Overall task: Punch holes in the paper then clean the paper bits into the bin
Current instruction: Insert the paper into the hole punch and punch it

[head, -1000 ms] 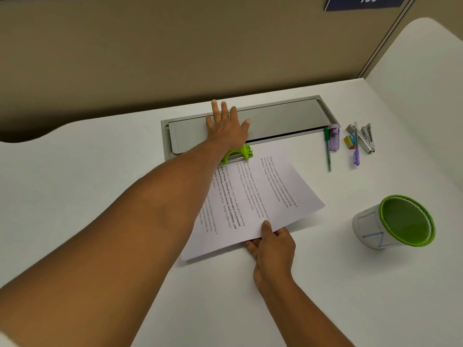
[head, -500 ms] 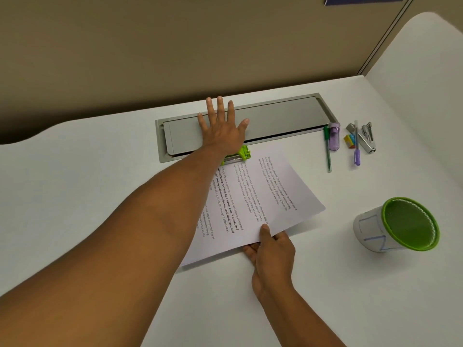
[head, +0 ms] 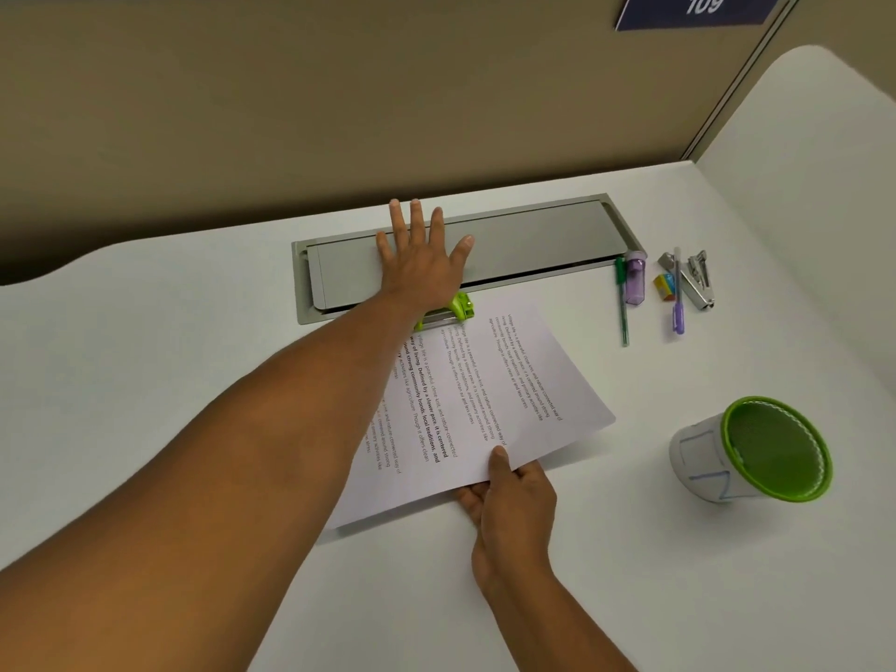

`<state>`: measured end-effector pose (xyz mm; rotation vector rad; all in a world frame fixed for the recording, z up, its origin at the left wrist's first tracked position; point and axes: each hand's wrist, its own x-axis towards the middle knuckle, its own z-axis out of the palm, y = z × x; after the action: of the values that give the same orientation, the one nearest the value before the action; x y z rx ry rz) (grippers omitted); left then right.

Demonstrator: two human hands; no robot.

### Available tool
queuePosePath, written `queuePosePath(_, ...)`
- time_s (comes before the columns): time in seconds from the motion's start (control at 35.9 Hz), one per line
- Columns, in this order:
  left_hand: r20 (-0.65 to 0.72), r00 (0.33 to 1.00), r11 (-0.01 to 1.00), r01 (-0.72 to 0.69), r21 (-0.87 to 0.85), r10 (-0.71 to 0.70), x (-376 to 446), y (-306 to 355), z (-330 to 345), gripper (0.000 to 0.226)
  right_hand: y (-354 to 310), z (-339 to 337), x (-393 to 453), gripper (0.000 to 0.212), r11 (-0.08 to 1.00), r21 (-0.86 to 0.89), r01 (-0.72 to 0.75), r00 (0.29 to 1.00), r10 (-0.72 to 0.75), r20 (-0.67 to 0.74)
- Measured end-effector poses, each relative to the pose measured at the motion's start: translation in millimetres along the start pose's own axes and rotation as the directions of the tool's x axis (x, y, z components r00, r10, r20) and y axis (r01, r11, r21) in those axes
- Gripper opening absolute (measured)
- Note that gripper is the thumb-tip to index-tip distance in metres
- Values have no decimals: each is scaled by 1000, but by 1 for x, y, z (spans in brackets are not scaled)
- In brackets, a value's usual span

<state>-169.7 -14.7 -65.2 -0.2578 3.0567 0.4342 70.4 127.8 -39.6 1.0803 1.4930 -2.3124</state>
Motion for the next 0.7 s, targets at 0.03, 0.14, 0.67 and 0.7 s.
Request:
queuePosePath(0.03,-15,1000,1000,-13,2,13,-1,1,-3,76,0,0,0,19,1000,0,1,1000,-1,2)
queuePosePath(0.14,-57,997,999,-44,-24,43,-6,2,-7,75,0,0,-3,19,1000,8,-4,1000,4,3)
queuePosePath(0.67,-132,986,983,-123,-135,105,-7,2,-6,72,9,-22,-2,13,998,-64,29,996,-34,-77)
queuePosePath(0.7,-132,986,983,-122,-137,104,-7,3,-6,72,9,-23,-3,14,998,-61,32,996,-37,-75)
